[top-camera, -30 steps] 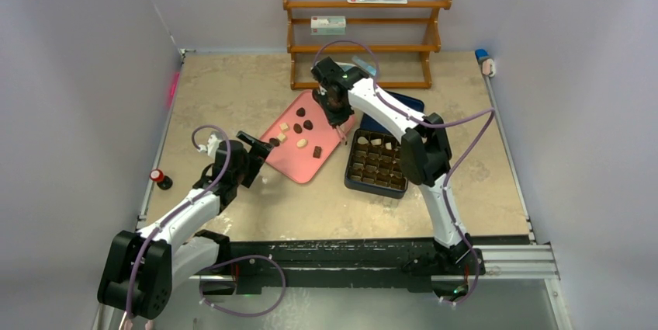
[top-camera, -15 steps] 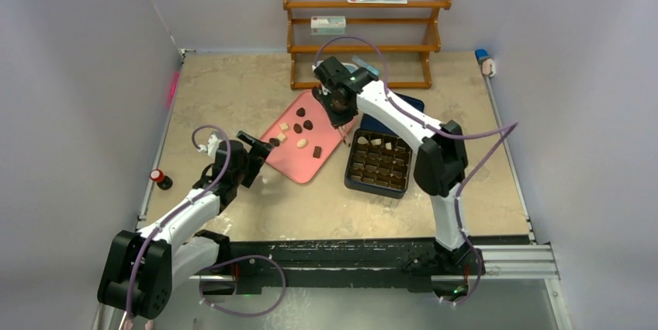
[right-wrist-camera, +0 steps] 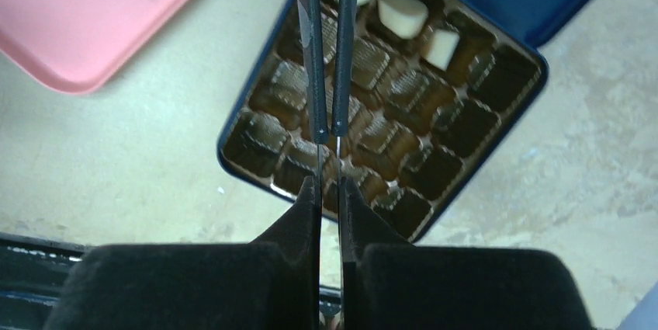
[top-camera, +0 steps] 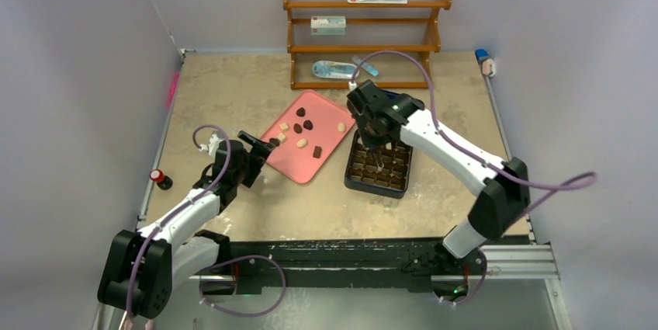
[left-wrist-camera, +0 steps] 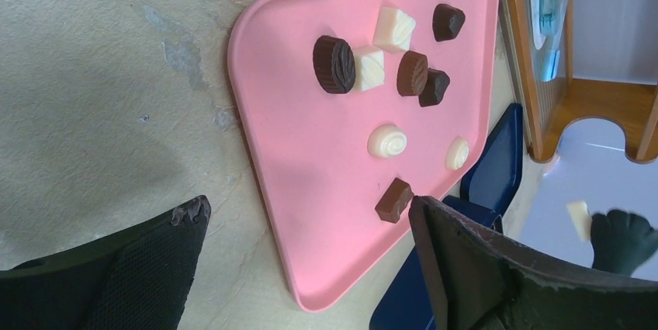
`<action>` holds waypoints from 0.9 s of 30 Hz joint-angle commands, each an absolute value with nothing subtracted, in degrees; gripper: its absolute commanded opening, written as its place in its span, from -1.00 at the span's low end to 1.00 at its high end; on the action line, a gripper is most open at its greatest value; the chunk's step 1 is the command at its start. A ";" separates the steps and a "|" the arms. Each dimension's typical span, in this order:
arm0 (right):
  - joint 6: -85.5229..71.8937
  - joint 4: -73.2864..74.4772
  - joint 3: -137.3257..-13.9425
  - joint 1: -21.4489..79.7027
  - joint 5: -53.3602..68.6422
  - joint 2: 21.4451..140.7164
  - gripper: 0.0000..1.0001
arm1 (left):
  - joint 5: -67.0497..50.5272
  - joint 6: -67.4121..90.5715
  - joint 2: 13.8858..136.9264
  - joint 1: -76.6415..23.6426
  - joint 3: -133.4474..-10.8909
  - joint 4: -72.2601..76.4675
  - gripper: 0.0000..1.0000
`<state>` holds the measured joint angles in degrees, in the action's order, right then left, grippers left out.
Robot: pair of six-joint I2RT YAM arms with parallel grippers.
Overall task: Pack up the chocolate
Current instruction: Pick up the fake chocolate from the plate, then place the fake chocolate in the packing box.
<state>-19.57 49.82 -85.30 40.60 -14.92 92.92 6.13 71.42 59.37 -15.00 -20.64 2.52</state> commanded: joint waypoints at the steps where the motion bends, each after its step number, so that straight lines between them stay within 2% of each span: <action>1: -24.35 51.38 -80.23 40.86 -19.87 84.60 -1.00 | 4.96 71.57 59.75 -14.50 -19.86 5.06 1.00; 12: -31.52 59.64 -70.80 40.61 -26.72 72.31 -1.00 | 3.97 71.63 59.60 -14.50 -19.70 5.66 1.00; 27: -36.71 65.31 -65.04 40.08 -27.61 67.14 -1.00 | 3.22 71.96 59.58 -14.50 -19.16 6.62 1.00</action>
